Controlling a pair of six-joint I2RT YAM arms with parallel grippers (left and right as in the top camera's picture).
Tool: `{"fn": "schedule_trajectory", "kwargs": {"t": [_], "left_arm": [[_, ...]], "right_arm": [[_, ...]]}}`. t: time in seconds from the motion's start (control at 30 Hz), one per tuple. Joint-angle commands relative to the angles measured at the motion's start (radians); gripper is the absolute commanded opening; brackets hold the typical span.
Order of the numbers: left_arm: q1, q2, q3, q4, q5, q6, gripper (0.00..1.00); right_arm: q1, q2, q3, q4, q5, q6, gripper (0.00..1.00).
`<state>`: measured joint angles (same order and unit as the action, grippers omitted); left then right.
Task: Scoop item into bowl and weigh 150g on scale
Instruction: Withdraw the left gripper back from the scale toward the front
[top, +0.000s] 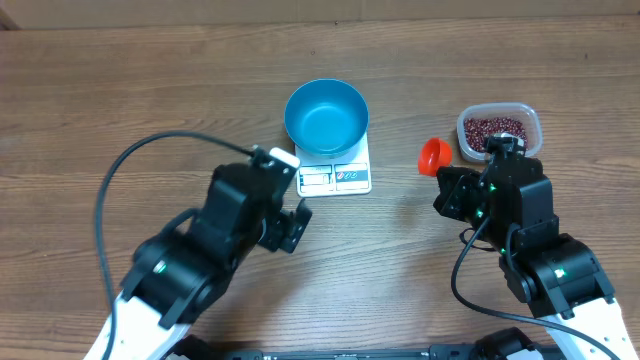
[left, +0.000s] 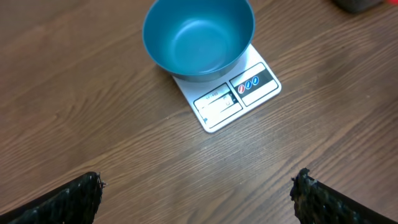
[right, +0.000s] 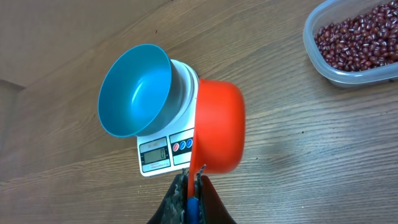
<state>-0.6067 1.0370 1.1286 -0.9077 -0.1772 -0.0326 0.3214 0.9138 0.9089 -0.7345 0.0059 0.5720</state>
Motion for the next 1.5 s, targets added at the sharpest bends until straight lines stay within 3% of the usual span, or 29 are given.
{"fn": "schedule_trajectory", "kwargs": {"t": [0.0,0.17,0.37,0.53,1.2,1.47], "left_arm": [[0.006,0.047,0.012,0.043,-0.014,-0.049,0.99],[0.052,0.048,0.011,0.117,0.063,-0.057,1.0],[0.13,0.045,-0.01,0.131,0.265,0.09,1.0],[0.194,0.045,-0.069,0.165,0.327,0.105,0.99],[0.238,0.024,-0.241,0.365,0.335,0.115,1.0],[0.238,0.021,-0.243,0.357,0.332,0.134,1.0]], "right_arm": [[-0.002,-0.003,0.035,-0.001,0.0,-0.005,0.04],[-0.002,-0.003,0.035,-0.008,0.004,-0.024,0.04],[-0.002,-0.003,0.035,-0.007,0.011,-0.027,0.04],[-0.002,-0.003,0.035,-0.008,0.016,-0.027,0.04],[-0.002,-0.003,0.035,-0.003,0.029,-0.027,0.04],[-0.003,-0.003,0.035,-0.002,0.034,-0.027,0.04]]}}
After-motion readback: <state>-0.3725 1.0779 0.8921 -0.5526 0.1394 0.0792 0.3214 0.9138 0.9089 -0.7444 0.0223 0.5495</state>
